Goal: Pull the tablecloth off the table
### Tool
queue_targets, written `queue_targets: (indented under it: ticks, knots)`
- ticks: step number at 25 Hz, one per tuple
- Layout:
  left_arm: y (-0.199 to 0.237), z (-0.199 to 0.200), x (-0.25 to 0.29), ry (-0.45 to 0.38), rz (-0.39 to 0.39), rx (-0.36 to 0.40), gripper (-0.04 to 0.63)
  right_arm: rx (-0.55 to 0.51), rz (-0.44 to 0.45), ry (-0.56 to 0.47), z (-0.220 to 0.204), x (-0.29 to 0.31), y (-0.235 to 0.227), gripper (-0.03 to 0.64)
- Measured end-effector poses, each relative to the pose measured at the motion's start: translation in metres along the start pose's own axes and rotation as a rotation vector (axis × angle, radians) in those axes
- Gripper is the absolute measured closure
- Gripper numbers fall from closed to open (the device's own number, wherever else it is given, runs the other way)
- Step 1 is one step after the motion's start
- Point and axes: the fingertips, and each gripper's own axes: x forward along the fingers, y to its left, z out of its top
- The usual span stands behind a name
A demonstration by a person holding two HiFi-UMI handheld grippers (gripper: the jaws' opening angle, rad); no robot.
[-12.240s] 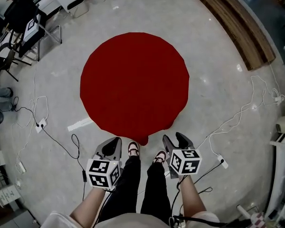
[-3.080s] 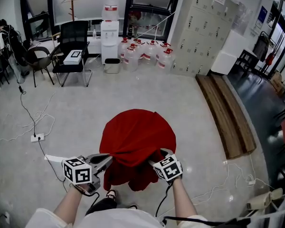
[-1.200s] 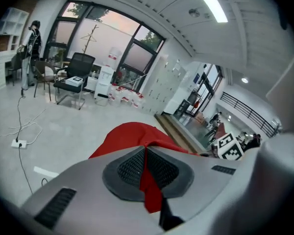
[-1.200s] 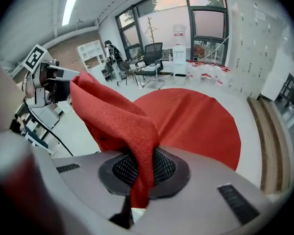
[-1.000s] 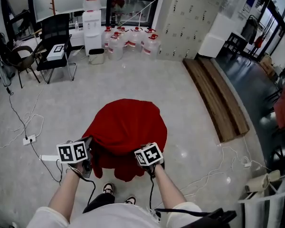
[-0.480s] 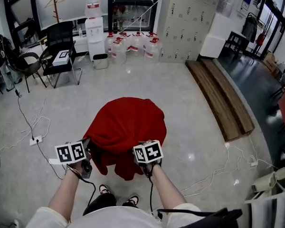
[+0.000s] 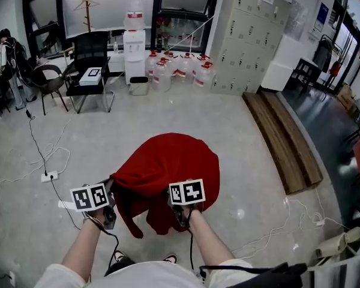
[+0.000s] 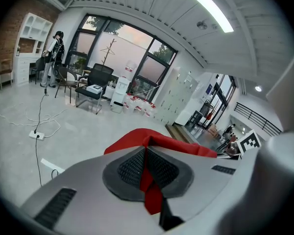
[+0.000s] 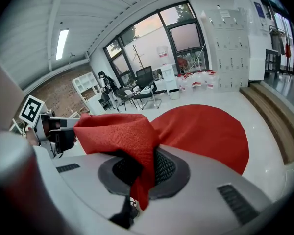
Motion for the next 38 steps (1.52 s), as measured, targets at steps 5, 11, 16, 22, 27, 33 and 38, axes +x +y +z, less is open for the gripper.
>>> queue_targets:
  ticks: [5,11,16,22,27,33,38]
  knots:
    - [0.056,0.012,-0.025,-0.035,0.021,-0.059,0.573,-0.003,0.019,-0.019,0.017,0.031,0.050,0.577]
    - [0.114,0.044,-0.058,-0.105,0.035,-0.116,0.573,-0.041,0.063,-0.024,0.038,0.064,0.116,0.577]
    - [0.157,0.052,-0.081,-0.141,0.049,-0.151,0.572,-0.078,0.089,0.002,0.040,0.089,0.159,0.577]
    - [0.205,0.059,-0.112,-0.195,0.075,-0.197,0.573,-0.130,0.134,0.033,0.042,0.118,0.211,0.577]
    - [0.243,0.066,-0.141,-0.225,0.103,-0.206,0.573,-0.149,0.186,0.038,0.046,0.139,0.260,0.577]
    - [0.285,0.067,-0.169,-0.245,0.149,-0.229,0.572,-0.176,0.261,0.014,0.062,0.153,0.316,0.577]
    - [0.317,0.060,-0.186,-0.262,0.187,-0.267,0.572,-0.211,0.327,0.005,0.073,0.159,0.361,0.577]
